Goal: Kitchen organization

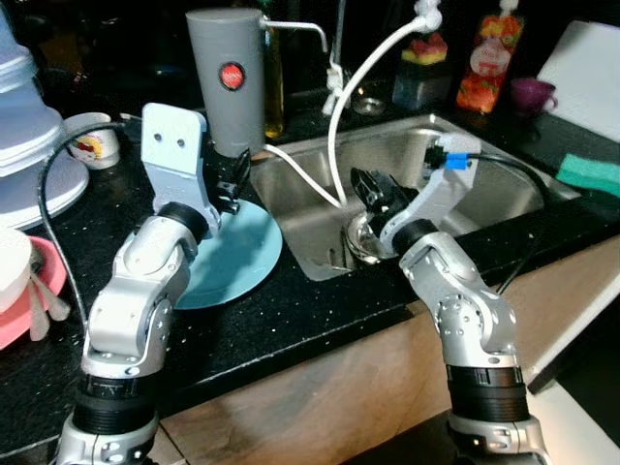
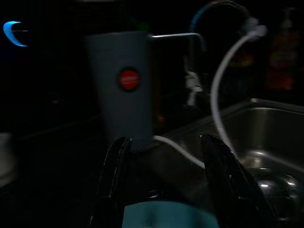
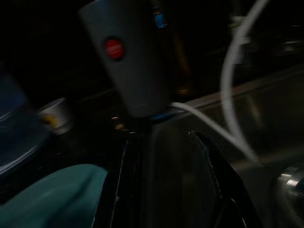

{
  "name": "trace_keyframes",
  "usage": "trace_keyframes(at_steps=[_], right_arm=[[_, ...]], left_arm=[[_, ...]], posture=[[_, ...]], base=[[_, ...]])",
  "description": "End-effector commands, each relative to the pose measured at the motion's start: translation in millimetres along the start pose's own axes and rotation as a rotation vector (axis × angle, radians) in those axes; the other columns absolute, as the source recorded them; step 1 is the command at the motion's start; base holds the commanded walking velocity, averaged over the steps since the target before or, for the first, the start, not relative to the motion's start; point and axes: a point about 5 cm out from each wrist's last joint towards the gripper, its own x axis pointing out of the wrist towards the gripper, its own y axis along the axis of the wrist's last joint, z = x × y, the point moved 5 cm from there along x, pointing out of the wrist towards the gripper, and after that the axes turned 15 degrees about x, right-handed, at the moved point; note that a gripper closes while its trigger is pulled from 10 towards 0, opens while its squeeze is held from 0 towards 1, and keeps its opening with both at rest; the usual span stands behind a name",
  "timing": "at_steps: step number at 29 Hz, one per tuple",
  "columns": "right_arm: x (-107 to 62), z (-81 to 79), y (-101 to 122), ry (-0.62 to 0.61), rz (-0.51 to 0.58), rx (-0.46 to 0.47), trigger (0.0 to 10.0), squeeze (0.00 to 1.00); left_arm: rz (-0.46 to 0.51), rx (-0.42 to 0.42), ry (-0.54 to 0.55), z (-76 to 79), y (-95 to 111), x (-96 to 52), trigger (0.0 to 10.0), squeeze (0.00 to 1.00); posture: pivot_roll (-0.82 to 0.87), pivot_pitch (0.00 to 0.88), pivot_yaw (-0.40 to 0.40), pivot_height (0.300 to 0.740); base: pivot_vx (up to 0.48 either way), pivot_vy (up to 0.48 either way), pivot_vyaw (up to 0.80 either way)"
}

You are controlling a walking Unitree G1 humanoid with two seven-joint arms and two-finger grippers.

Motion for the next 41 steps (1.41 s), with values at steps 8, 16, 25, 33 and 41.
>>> trace_keyframes(at_steps=[8,16,25,33,41], right_arm=[[0.2,-4.8,-3.0,0.011,-0.023,-0.012,10.0,0.00],[0.4,2.1,-3.1,-0.022,-0.023,0.015,10.0,0.00],[0.6,2.7,-5.7,-0.022,-0.037,0.014,10.0,0.00],[1.5,3.4,-5.3,-0.022,-0.037,0.015,10.0,0.00],[2.3,2.1,-5.7,-0.015,-0.040,0.017,10.0,0.00]], left_arm=[[-0.026,-0.018,-0.013,4.2,-2.8,-3.6,10.0,0.00],[-0.041,-0.011,-0.008,3.9,-3.7,-4.2,10.0,0.00],[-0.072,-0.007,0.005,1.5,-7.7,-4.3,10.0,0.00],[-0.081,-0.023,0.009,1.6,-9.6,-3.6,10.0,0.00],[-0.074,-0.036,0.029,-2.3,-8.0,-3.8,10.0,0.00]], posture=[[-0.03,0.078,0.043,0.740],[-0.03,0.089,0.043,0.740],[-0.03,0.094,0.044,0.740],[-0.03,0.094,0.044,0.740],[-0.02,0.097,0.040,0.740]], base=[[0.000,0.000,0.80],[0.000,0.000,0.40],[0.000,-0.304,0.00],[0.000,0.000,0.00],[0.000,0.000,0.00]])
